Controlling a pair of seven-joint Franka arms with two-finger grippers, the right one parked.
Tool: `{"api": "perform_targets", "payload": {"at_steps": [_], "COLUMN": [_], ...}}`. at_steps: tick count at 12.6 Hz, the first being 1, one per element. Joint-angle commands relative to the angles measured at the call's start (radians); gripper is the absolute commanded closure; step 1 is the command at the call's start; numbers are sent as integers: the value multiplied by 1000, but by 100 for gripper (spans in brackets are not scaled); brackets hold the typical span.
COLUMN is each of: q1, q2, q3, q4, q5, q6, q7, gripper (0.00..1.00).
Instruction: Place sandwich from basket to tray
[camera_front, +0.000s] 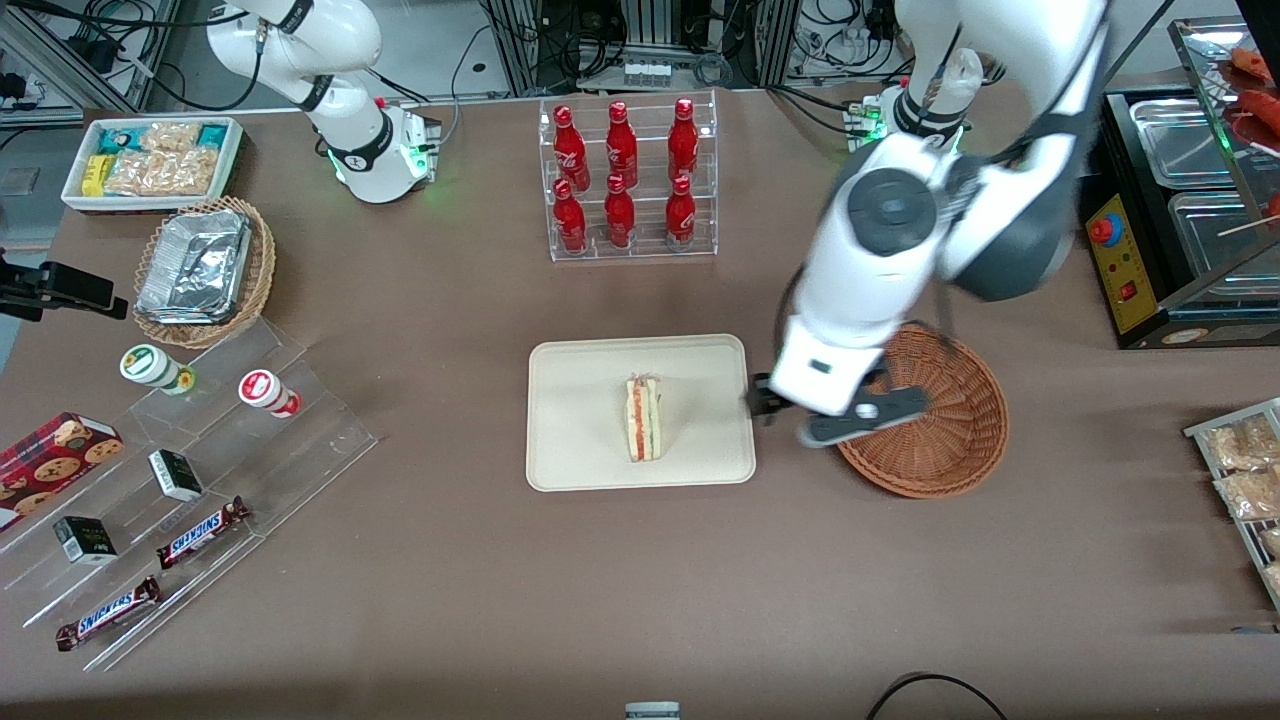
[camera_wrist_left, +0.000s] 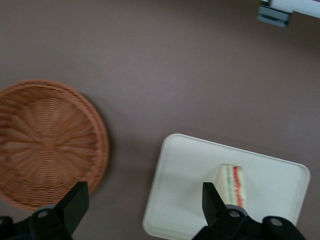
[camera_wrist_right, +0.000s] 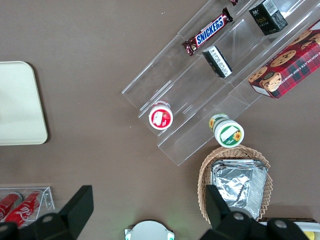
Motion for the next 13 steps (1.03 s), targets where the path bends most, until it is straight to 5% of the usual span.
{"api": "perform_targets", "payload": {"at_steps": [1,9,13], "q1": [112,313,341], "q2": [-98,-249,-347], "q3": [-7,3,19], "q4": [-31,-40,-135], "q5": [-17,-70,-70], "q6": [-91,-360,-363], "q7": [149,590,703], "gripper": [0,0,0]}}
